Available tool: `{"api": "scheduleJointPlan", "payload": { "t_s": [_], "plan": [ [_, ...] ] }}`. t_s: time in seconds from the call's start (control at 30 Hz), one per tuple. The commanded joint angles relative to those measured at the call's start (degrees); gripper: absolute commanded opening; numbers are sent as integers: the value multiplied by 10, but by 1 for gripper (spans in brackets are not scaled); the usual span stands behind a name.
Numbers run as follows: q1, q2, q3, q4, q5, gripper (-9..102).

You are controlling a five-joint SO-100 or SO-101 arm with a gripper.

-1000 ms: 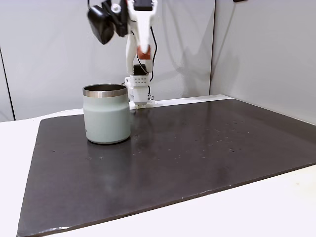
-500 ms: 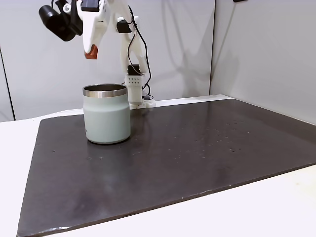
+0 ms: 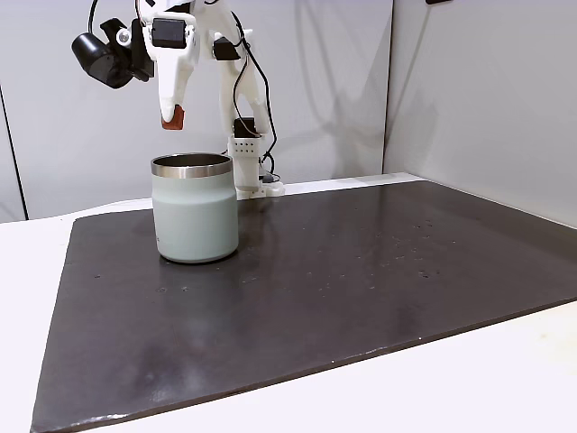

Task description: Grasp a cube and put it in the cup.

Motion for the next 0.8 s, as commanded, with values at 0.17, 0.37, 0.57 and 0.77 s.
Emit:
{"api": "scheduleJointPlan", "payload": {
  "t_s": [0.17, 0.37, 0.57, 0.77],
  "plan": [
    [-14, 1, 1, 1, -21, 2],
    [-13, 1, 2, 1, -22, 20],
    [-12, 4, 2, 1, -22, 25],
    [-17, 16, 6, 1, -19, 24]
  ]
}}
